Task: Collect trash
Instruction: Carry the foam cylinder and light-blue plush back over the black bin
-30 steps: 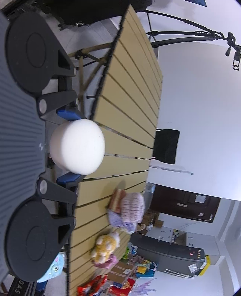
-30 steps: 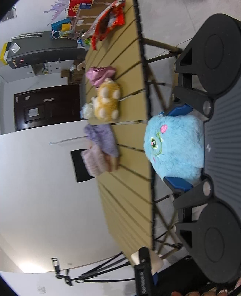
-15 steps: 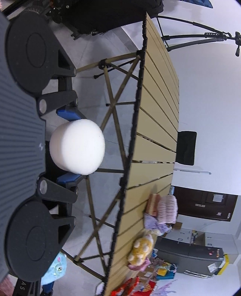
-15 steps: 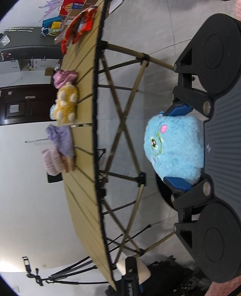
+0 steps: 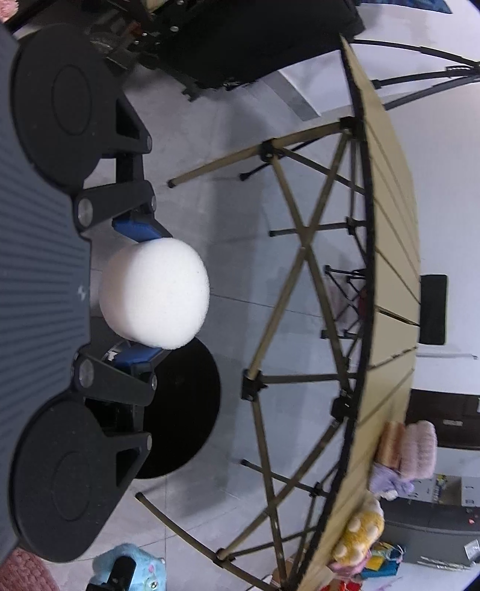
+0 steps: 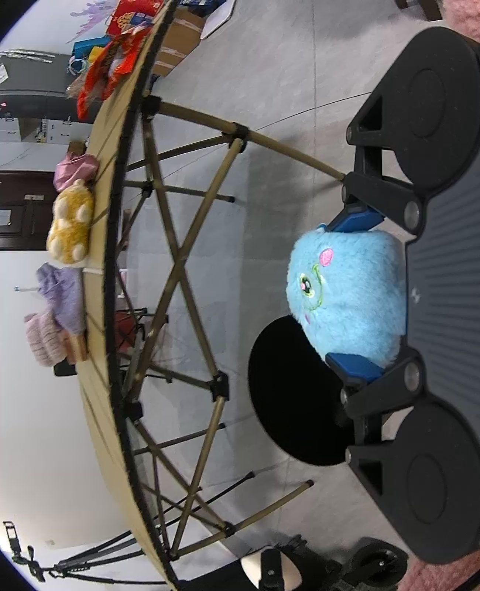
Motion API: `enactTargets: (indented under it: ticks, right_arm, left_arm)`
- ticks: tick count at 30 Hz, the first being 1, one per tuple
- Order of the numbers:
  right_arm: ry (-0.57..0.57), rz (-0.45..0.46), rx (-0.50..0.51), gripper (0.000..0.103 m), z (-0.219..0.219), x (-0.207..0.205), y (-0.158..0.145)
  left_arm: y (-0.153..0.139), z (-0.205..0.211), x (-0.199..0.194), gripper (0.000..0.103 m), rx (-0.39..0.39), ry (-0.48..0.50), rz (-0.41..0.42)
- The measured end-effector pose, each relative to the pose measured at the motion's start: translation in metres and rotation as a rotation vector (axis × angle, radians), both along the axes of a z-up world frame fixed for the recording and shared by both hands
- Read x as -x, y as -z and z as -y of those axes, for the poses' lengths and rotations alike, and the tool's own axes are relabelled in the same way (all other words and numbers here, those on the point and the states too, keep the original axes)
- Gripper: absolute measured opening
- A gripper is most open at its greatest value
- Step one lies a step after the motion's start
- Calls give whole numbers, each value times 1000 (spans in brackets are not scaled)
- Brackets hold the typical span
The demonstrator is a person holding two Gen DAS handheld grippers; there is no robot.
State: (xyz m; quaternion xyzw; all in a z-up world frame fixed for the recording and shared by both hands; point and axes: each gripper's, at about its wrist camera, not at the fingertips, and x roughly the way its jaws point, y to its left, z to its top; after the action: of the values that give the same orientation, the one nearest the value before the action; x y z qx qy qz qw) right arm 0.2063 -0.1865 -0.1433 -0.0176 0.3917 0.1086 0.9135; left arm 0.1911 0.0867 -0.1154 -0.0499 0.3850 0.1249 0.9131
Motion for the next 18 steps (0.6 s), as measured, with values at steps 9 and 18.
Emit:
enactTargets:
  ticks: [9,18]
  right_arm:
    - [31,-51,-4,65,12,-8,16]
    - [66,-97,3,65,30,-17,34]
  left_arm:
    - [16,13,-17,56,1,35,-69]
    - [33,33,-42,56,3,72,-135]
